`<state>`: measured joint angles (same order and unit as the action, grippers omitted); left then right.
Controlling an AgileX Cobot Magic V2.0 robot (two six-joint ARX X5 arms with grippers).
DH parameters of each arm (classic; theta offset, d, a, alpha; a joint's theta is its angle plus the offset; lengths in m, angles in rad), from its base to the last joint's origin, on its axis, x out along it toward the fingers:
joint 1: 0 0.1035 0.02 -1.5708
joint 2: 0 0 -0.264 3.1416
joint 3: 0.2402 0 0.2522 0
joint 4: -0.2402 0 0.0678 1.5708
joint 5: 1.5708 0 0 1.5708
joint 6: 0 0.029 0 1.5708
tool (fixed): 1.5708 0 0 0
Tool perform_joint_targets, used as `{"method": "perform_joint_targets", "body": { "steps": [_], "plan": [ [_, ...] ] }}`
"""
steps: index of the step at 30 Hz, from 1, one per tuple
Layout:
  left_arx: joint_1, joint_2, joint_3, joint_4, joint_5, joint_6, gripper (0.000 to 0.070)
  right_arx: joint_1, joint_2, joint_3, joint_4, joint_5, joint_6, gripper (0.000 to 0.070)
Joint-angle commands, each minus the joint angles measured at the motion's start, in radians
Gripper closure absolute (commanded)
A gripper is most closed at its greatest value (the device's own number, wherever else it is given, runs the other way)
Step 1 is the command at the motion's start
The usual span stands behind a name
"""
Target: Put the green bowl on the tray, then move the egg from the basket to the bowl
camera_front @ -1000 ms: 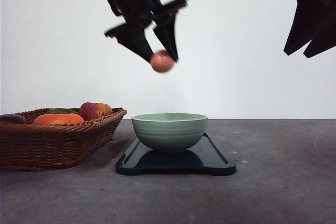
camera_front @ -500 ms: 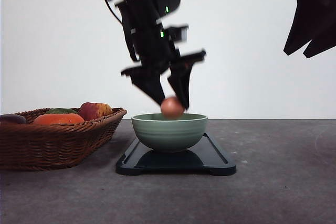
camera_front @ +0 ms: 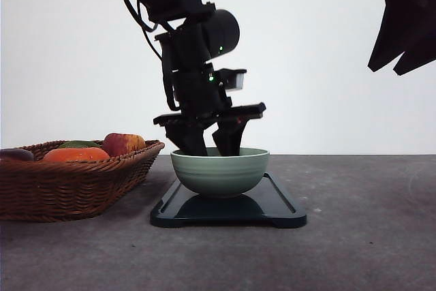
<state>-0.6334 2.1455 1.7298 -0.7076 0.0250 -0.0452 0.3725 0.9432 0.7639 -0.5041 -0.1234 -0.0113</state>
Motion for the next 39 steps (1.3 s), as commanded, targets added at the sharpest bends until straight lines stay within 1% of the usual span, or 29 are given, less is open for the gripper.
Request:
{"method": "perform_joint_targets", "body": {
  "steps": [1, 7, 9, 11, 13, 23, 25, 29, 31, 34, 36, 39],
  "plan": [
    [-0.010, 0.030, 0.021, 0.004, -0.003, 0.004, 0.0481, 0.004, 0.008, 0.004, 0.010, 0.001, -0.008, 0.0427],
    [-0.014, 0.030, 0.021, 0.001, -0.002, 0.004, 0.0467, 0.004, 0.008, 0.004, 0.010, 0.001, -0.008, 0.0427],
    [-0.014, 0.030, 0.021, -0.004, -0.002, 0.004, 0.0450, 0.004, 0.008, 0.004, 0.010, 0.001, -0.008, 0.0427],
    [-0.016, 0.030, 0.021, -0.008, -0.001, 0.003, 0.0387, 0.004, 0.008, 0.004, 0.010, 0.001, -0.008, 0.0427],
    [-0.019, 0.030, 0.021, -0.011, -0.001, 0.004, 0.0347, 0.004, 0.008, 0.004, 0.010, 0.001, -0.008, 0.0427],
    [-0.025, 0.027, 0.048, -0.047, -0.001, 0.004, 0.0336, 0.004, 0.008, 0.004, 0.009, 0.001, -0.008, 0.0427],
    [-0.022, 0.026, 0.078, -0.076, -0.002, 0.005, 0.0336, 0.004, 0.008, 0.004, 0.008, 0.001, -0.008, 0.0427],
    [-0.015, 0.026, 0.180, -0.176, -0.002, 0.022, 0.0329, 0.004, 0.008, 0.004, 0.002, 0.001, -0.008, 0.0427],
    [-0.013, 0.026, 0.245, -0.244, -0.002, 0.043, 0.0298, 0.004, 0.008, 0.004, 0.000, 0.001, -0.008, 0.0427],
    [-0.012, 0.024, 0.336, -0.343, -0.001, 0.097, 0.0297, 0.004, 0.008, 0.004, -0.001, 0.001, -0.008, 0.0427],
    [-0.010, 0.011, 0.359, -0.379, -0.001, 0.116, 0.0297, 0.004, 0.008, 0.004, -0.001, 0.001, -0.008, 0.0427],
    [0.000, -0.036, 0.357, -0.403, 0.008, 0.116, 0.0297, 0.004, 0.008, 0.004, -0.006, 0.001, -0.007, 0.0427]
  ]
}}
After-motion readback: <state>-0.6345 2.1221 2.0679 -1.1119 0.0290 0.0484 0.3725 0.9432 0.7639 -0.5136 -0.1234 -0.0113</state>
